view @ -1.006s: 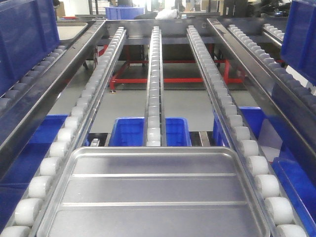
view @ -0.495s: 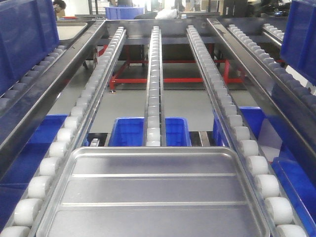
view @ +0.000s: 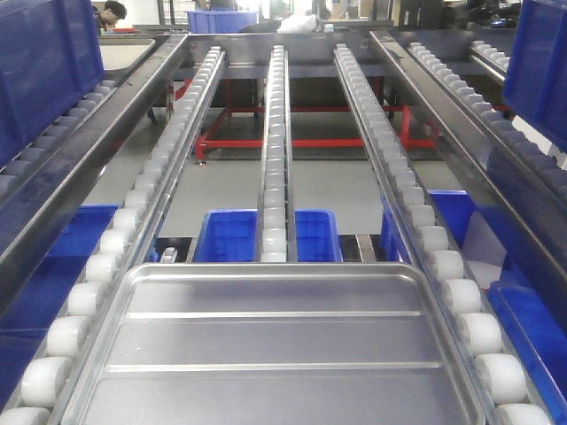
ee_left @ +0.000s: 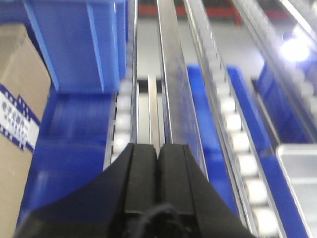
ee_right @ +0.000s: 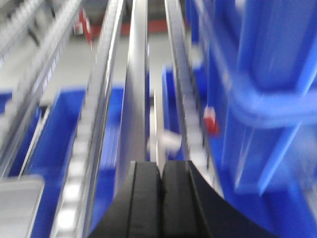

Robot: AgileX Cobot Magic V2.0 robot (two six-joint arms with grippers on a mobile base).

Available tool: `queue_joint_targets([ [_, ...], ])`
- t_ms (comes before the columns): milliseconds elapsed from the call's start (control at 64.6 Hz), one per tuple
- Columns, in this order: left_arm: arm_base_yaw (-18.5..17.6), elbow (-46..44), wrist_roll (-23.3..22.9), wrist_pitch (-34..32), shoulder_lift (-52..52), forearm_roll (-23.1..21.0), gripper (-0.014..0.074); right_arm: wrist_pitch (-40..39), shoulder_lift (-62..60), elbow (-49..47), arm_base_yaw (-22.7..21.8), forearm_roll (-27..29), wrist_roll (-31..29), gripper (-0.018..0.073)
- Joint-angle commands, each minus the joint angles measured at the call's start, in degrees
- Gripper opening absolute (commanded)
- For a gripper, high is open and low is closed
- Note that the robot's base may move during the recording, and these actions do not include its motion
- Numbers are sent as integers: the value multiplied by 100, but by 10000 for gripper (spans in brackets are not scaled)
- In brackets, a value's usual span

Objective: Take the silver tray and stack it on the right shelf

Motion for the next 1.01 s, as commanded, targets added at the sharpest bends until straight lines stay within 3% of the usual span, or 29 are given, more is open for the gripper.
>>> queue_joint_targets([
  [0, -15, -713, 7, 273, 628, -42, -92, 534, 558, -596, 9, 274, -67, 49],
  [124, -15, -1570, 7, 1456, 1633, -52, -91, 1972, 1391, -1195, 9, 537, -67, 49],
  [232, -15, -1977, 7, 2093, 2296, -200, -91, 2444, 1793, -1373, 9, 542, -67, 49],
  [588, -15, -2249, 7, 2303, 3653, -1460, -92, 2900, 2165, -1532, 9, 893, -232, 57],
  [712, -15, -2403, -5, 2106, 3967, -1404, -92, 2891, 2591, -1683, 9, 912, -224, 58],
  [805, -143, -2483, -326, 1976, 4096, -1265, -92, 2662, 2890, -1792, 9, 913, -188, 63],
  [897, -504, -2482, -817, 1773, 4179, -918, -92, 2530, 3178, -1929, 78, 913, -67, 78],
  [990, -1097, -2496, -1509, 1693, 4339, -426, -92, 2368, 3441, -2104, 256, 913, 76, 78],
])
